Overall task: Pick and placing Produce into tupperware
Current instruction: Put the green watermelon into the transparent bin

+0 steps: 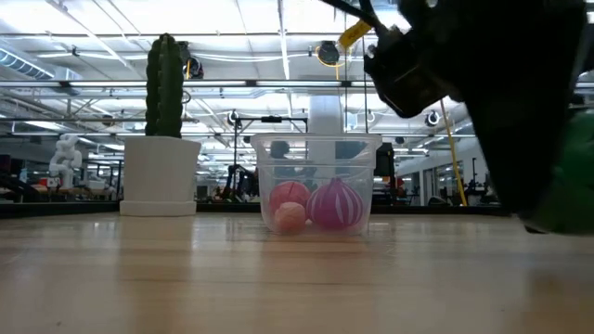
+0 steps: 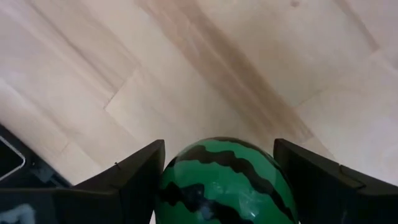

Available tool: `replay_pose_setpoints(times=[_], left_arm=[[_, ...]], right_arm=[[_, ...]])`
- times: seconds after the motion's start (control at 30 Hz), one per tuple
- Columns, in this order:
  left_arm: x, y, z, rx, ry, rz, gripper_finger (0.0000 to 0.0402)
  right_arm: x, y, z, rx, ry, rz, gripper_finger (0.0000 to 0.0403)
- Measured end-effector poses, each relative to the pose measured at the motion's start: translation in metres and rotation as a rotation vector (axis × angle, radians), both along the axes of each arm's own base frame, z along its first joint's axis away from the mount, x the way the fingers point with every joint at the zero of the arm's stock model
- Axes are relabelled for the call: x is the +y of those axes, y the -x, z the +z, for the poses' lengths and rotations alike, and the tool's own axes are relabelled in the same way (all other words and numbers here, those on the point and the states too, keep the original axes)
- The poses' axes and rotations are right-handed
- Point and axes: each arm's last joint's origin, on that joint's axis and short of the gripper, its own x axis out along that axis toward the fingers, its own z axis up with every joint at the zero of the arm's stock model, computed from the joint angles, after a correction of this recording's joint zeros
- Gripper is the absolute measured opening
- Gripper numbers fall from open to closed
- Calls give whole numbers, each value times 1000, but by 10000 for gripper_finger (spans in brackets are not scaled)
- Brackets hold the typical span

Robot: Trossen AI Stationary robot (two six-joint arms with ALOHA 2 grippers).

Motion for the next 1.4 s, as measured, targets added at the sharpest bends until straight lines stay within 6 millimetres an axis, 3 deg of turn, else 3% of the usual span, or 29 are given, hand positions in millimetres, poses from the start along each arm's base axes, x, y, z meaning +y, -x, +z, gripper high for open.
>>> replay_pose_setpoints(times=[0.73,1.0,1.4], left_arm=[[0,0,0,-1,0,1,253],[0,0,0,-3,3,2,253],[0,0,0,-3,4,2,253]], right_arm=[[-7,11,72,-225,-102,-33,283],[-12,4,80,-319,-116,-39,283],[-35,-6,89,-372,-136,-45,283]])
